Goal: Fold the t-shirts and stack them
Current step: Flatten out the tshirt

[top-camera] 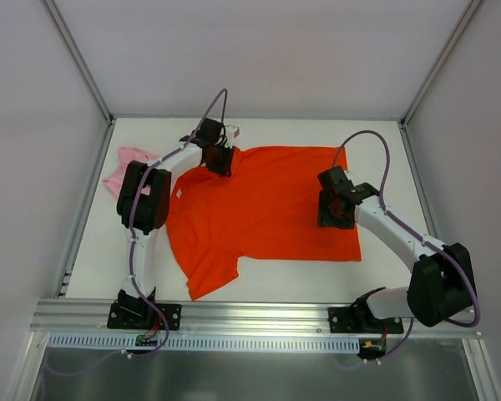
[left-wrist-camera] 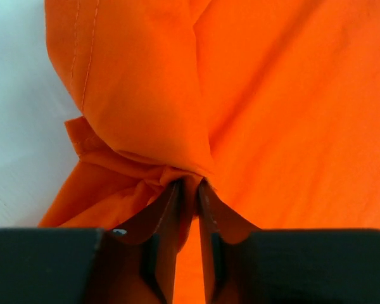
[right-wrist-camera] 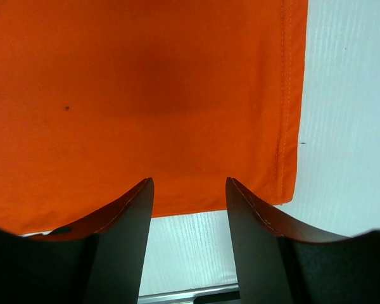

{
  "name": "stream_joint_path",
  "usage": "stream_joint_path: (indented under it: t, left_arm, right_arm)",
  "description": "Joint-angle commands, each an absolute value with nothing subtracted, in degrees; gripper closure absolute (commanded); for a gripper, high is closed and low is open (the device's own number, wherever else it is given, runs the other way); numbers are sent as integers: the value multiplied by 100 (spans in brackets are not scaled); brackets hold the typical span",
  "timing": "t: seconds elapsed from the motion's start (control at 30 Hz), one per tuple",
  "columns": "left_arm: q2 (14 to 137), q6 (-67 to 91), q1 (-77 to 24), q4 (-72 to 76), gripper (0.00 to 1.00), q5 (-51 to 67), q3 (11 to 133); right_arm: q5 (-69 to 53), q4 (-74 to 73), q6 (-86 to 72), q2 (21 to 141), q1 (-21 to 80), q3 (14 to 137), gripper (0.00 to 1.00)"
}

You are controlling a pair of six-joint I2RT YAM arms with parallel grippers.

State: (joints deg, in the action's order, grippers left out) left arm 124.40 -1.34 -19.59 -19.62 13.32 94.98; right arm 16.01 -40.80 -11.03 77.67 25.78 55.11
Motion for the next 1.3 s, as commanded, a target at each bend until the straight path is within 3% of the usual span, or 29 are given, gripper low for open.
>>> stream_joint_path:
  t: [0.0, 0.13, 0.17, 0.47, 0.7, 0.87, 1.27]
  left_arm:
    - [12050, -273, -2021, -1977, 81, 1195, 9449]
    - [11980, -194, -2083, -1986, 53, 1335, 9378]
    - [11979, -193, -2109, -1995, 52, 1353, 9378]
    - [11400, -27, -2276, -1802, 52, 1529, 9061]
    - [11135, 193, -2241, -2170, 47, 1328, 10071]
    - [11688, 571, -1865, -2495, 53, 1195, 10915]
    - [12998, 1001, -1319, -3049, 58, 1599, 12076]
  right_arm:
    - [1617, -3955, -1099, 7813, 2663, 5713, 47]
    - [1652, -3929, -1099, 7831, 2716, 5695, 47]
    - [1652, -3920, -1099, 7831, 2725, 5695, 47]
    - [1679, -3850, -1116, 7901, 2795, 5722, 47]
    - [1635, -3736, -1151, 7963, 2812, 5660, 47]
    - [1617, -3700, -1186, 7963, 2821, 5713, 47]
    - [1626, -3683, -1090, 8033, 2821, 5792, 47]
